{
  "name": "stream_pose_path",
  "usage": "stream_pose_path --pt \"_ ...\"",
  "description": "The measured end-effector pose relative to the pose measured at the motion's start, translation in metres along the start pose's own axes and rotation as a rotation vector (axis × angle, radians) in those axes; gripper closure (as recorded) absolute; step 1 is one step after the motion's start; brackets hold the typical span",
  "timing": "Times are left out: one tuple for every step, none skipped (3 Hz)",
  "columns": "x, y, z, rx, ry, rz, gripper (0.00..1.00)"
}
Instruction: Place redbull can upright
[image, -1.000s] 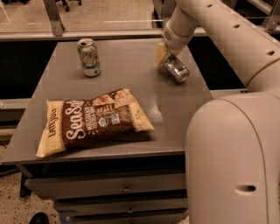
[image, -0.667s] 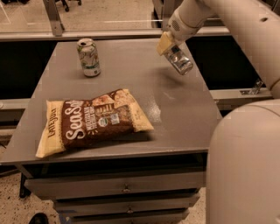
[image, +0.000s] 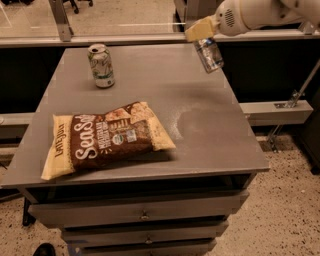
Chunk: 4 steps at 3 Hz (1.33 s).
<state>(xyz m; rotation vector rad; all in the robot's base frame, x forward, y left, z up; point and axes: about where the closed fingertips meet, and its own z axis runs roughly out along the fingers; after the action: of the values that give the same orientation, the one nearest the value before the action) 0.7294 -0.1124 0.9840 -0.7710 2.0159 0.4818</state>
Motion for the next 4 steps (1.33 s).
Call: stream_pose_path --pt "-0.035 -0.002 -0.030 -0.028 -0.276 -0.020 1.00" --pt "-0.063 0.020 -0.032 -0.054 -0.362 -0.069 1.00" --pt "-0.062 0.022 -0.030 -0.058 -0.356 -0.071 1.00" --pt "-0.066 0.023 -0.032 -0.046 -0.433 -0.064 1.00"
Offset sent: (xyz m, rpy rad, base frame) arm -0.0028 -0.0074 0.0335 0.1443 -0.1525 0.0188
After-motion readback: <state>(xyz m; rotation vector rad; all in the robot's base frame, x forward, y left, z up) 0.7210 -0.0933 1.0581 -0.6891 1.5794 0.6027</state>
